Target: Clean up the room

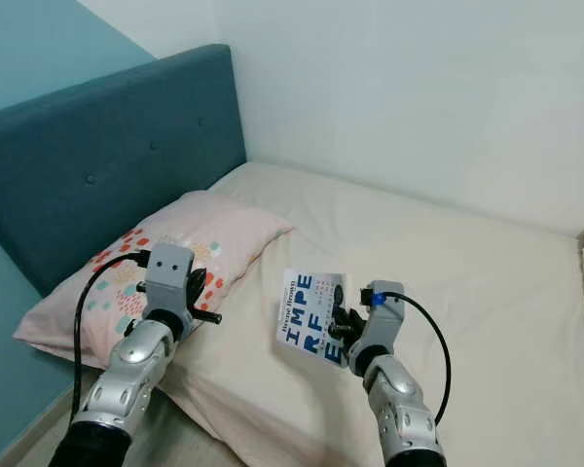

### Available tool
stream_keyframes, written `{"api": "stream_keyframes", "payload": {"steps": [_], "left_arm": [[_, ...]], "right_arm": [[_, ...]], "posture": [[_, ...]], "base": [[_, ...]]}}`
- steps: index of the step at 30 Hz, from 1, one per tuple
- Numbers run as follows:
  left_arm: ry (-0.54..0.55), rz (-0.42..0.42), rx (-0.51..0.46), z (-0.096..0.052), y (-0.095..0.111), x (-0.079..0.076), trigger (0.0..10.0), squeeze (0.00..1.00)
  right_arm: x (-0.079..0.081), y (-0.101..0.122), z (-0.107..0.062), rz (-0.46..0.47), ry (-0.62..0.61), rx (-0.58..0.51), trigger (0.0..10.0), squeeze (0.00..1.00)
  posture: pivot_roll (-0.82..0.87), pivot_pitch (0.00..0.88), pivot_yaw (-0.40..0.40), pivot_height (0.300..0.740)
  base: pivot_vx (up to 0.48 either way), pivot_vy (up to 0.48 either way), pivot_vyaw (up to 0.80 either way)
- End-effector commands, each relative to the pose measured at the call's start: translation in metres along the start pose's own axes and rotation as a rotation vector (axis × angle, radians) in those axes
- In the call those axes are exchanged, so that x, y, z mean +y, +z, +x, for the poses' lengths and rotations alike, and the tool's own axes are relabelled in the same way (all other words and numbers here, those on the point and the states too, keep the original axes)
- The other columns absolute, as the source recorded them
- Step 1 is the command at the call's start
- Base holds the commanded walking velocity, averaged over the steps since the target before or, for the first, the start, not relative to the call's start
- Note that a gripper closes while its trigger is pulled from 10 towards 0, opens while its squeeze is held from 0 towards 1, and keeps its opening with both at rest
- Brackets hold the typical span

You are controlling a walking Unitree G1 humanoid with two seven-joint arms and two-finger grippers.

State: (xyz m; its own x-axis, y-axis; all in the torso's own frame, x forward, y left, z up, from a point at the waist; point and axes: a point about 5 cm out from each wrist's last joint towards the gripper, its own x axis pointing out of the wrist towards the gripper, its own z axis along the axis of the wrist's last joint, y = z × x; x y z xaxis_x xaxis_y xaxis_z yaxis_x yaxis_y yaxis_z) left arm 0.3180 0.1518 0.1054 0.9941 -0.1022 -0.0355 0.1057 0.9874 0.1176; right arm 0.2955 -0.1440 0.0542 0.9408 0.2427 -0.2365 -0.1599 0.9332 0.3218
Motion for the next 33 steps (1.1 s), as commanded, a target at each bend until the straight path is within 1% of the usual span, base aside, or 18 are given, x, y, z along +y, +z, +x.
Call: {"api": "stream_keyframes", "payload": {"steps": [1,19,21,23,25,31,33], "left_arm": [[-0.006,0.016,0.02,-0.0005,-0.005,0.0013,10.0,0.0],[-0.018,0.02,0.016,0.0009,-0.0035,0.0014,10.0,0.0],[-0.036,0.055,0.004,0.0017,-0.0014,0.0,10.0,0.0],[-0.054,0.095,-0.004,0.0019,0.0004,-0.0031,10.0,0.0],[-0.059,0.106,-0.006,0.002,0.0007,-0.0041,10.0,0.0],[-0.064,0.091,-0.007,0.0028,0.001,-0.006,10.0,0.0],[-0.061,0.061,-0.006,0.0034,0.001,-0.0068,10.0,0.0]], "right_arm": [[0.0042,0.0026,0.0013,-0.011,0.014,-0.008,10.0,0.0],[0.0064,0.0035,0.003,0.004,0.013,-0.019,10.0,0.0],[0.0073,0.0036,0.0035,0.007,0.014,-0.021,10.0,0.0],[0.0076,0.004,0.0036,0.012,0.015,-0.025,10.0,0.0],[0.0078,0.004,0.0036,0.013,0.015,-0.026,10.0,0.0],[0.0075,0.0051,0.0039,0.021,0.012,-0.034,10.0,0.0],[0.0069,0.0058,0.0038,0.027,0.009,-0.039,10.0,0.0]], "posture": [[-0.04,0.0,-0.01,0.74],[-0.04,0.0,-0.003,0.74],[-0.04,0.0,-0.001,0.74],[-0.03,0.0,0.0,0.74],[-0.03,0.0,0.001,0.74],[-0.03,0.0,0.007,0.74],[-0.03,0.0,0.009,0.74]], "base": [[0.0,0.469,0.0],[0.0,0.457,0.0],[0.0,0.0,0.0],[0.0,-0.458,0.0],[0.0,-0.458,0.0],[0.0,-0.469,0.0],[0.0,0.0,0.0]]}}
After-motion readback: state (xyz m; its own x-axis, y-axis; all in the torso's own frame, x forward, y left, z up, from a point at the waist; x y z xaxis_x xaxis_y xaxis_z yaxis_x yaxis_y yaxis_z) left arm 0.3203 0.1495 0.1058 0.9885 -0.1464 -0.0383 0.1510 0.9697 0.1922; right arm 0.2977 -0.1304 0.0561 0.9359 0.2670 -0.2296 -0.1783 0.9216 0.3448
